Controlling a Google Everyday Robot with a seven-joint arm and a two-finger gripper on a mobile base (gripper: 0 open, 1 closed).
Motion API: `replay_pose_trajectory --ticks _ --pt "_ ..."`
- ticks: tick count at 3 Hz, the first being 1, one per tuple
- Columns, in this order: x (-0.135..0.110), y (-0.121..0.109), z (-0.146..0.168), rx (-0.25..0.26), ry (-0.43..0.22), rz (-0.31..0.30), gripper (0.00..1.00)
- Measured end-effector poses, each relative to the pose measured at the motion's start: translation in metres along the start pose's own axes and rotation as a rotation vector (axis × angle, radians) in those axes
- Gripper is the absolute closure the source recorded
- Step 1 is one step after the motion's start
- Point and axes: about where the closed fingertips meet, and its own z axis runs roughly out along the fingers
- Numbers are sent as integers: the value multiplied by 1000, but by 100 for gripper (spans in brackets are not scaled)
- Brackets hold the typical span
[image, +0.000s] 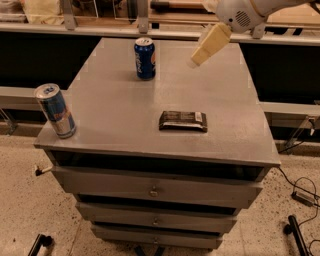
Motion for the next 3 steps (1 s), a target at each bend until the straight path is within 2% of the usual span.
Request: replay_pose_trajectory --ticks 1,2,3 --pt "2 -16 38 14 -107 74 0" --pt "5 -33 71 49 -180 145 0" --pt "4 -51 116 56 -253 217 0"
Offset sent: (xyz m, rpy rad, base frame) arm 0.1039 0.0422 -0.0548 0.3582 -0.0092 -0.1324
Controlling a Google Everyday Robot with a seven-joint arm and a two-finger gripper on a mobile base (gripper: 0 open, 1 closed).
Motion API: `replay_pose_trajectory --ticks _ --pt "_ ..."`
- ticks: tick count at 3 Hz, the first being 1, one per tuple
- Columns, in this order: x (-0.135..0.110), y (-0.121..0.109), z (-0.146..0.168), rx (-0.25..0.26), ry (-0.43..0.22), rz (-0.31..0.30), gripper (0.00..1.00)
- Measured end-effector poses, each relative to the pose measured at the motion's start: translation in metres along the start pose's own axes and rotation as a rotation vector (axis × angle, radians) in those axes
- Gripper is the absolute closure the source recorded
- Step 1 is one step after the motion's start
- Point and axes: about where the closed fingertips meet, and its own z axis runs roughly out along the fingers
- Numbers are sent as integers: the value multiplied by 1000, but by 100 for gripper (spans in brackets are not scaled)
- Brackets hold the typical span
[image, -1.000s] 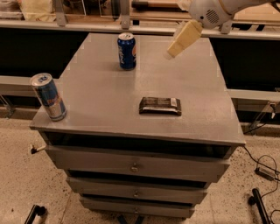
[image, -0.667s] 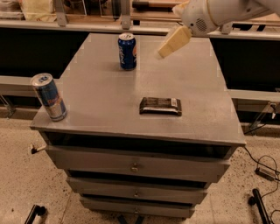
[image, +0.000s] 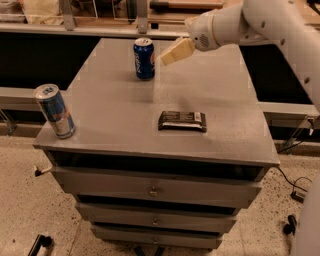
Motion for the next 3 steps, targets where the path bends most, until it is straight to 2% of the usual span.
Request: replay_pose_trajectory --ticks 1,2,3 --pt "6 -7 42 -25 -39 39 0" --pt "11 -6 83 -45 -27 42 0" --pt "16 -8 103 -35 -25 67 2"
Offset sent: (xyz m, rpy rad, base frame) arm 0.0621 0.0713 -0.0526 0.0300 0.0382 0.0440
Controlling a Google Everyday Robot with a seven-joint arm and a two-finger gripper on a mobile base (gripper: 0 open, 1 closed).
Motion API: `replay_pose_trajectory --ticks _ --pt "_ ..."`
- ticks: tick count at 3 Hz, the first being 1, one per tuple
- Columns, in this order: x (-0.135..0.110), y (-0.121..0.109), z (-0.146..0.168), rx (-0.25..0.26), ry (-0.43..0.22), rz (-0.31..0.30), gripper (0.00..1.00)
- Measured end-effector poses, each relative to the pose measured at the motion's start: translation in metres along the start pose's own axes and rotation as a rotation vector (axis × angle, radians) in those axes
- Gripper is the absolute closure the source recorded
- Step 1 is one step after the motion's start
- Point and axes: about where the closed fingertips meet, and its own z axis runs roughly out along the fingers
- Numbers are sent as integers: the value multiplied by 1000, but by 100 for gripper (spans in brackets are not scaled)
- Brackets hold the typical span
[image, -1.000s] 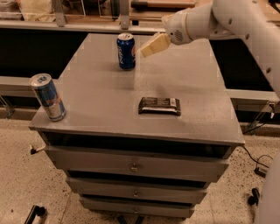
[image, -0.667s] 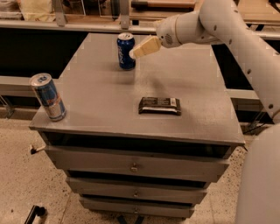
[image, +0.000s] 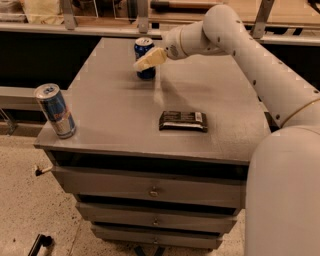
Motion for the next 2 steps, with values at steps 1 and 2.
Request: replay_pose_trajectory --ticks 1,2 --pt "0 2 2 -7 1 -1 33" --pt "1 4 5 -11 1 0 56"
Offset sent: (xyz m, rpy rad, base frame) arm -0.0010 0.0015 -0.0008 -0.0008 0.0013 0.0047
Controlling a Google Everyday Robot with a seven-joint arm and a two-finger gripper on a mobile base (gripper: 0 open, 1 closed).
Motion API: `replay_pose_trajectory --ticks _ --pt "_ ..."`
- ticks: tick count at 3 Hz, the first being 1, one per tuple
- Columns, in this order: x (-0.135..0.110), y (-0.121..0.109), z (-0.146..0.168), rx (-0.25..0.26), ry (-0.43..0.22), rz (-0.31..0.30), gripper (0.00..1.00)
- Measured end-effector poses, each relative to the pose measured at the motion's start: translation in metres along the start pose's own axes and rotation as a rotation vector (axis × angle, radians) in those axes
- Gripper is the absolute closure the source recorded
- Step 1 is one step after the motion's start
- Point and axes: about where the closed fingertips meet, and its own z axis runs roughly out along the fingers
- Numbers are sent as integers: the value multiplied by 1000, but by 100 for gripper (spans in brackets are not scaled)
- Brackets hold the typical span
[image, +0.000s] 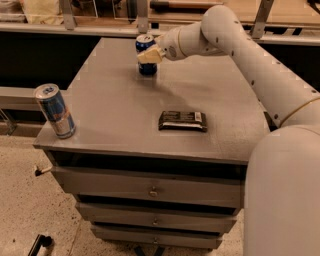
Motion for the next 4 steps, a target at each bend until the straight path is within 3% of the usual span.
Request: replay_pose_trajectory --ticks 2,3,4 --pt "-1 5 7 -17 1 -4 100" --pt "-9 8 10 -40 -2 -22 100" --pt "-48 12 5 -54 -35 -83 100"
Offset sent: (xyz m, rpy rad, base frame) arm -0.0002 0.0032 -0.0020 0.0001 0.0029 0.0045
